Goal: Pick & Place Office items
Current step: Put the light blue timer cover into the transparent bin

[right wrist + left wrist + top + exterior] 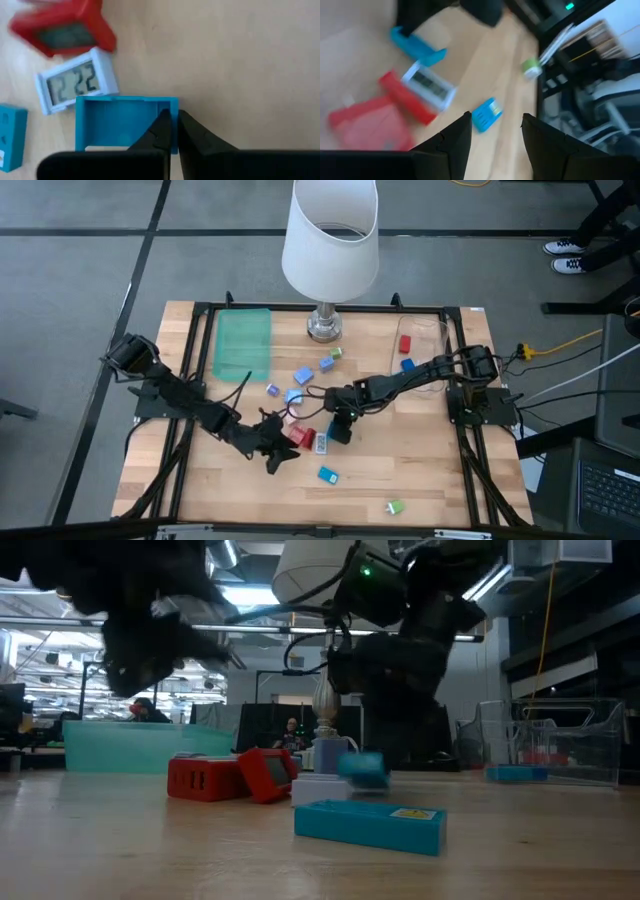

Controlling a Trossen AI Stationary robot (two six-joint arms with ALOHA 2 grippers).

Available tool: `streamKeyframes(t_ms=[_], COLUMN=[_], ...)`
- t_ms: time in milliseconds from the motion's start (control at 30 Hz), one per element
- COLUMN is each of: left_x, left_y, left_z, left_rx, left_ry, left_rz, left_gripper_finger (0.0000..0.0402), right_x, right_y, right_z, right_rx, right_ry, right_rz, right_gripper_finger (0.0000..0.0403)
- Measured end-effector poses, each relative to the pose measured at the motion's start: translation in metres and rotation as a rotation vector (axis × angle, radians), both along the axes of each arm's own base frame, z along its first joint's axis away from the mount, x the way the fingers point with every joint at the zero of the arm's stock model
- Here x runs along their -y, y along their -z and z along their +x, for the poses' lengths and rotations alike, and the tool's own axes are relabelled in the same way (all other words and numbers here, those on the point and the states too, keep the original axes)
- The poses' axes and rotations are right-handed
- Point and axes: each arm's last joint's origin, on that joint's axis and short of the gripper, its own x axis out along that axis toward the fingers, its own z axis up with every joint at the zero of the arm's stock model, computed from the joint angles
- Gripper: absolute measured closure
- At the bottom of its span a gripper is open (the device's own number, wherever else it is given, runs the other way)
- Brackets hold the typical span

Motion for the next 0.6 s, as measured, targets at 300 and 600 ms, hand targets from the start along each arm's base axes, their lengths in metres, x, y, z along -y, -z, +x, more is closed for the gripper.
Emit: streamKeyframes(t_ms=[300,600], left_x=[-0.009,-0.013], left_y=[-0.005,-0.005], left_z=[0.007,0.010], left_rx=[0.059,0.055], left_ry=[-0.006,0.037], left_rz=[0.048,0.075], left_gripper_finger=[0.0233,0.0233], right_x=[0.031,0.094], right_y=[-0.113,-0.198], right_z=[0.013,-0.068], right_rx=[0.251,0.092], right_ry=[0.034,0.283], right_rz=[-0.139,-0.422], right_gripper_finger=[0.0391,0.0391])
